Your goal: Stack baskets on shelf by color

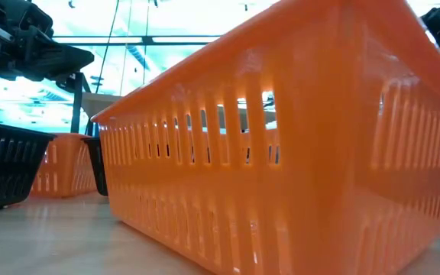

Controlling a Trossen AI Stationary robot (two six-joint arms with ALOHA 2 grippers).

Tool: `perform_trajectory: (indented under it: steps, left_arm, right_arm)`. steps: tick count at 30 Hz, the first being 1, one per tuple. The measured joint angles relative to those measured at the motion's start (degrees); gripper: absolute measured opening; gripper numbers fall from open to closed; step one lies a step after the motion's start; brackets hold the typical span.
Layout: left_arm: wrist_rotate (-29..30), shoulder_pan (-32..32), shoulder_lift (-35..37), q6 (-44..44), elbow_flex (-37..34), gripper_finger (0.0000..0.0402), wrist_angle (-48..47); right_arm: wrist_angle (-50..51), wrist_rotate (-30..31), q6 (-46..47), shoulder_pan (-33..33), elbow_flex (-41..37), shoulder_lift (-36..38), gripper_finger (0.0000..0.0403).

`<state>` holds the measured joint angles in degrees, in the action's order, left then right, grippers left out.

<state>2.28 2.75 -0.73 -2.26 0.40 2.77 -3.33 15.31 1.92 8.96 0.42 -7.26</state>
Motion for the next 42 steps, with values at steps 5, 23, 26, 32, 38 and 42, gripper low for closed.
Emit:
perform_trajectory:
  steps: [5,23,26,32,38,42]
  left_arm:
    - [0.0,0.0,0.0,0.0,0.0,0.0031,0.0]
    - [0.0,0.0,0.0,0.0,0.0,0.0034,0.0]
    - [0.0,0.0,0.0,0.0,0.0,0.0030,0.0]
    - [0.0,0.0,0.0,0.0,0.0,0.0025,0.0]
    - [0.0,0.0,0.0,0.0,0.0,0.0030,0.0]
    - [0.0,0.0,0.0,0.0,0.0,0.0034,0.0]
  right_arm:
    - [0.0,0.0,0.0,0.0,0.0,0.0,0.0012]
    - [0.0,0.0,0.0,0.0,0.0,0.0,0.0012]
    - [0.0,0.0,0.0,0.0,0.0,0.0,0.0012]
    - [0.0,0.0,0.0,0.0,0.0,0.0,0.0012]
    - [0.0,0.0,0.0,0.0,0.0,0.0,0.0012]
    - [0.0,0.0,0.0,0.0,0.0,0.0,0.0012]
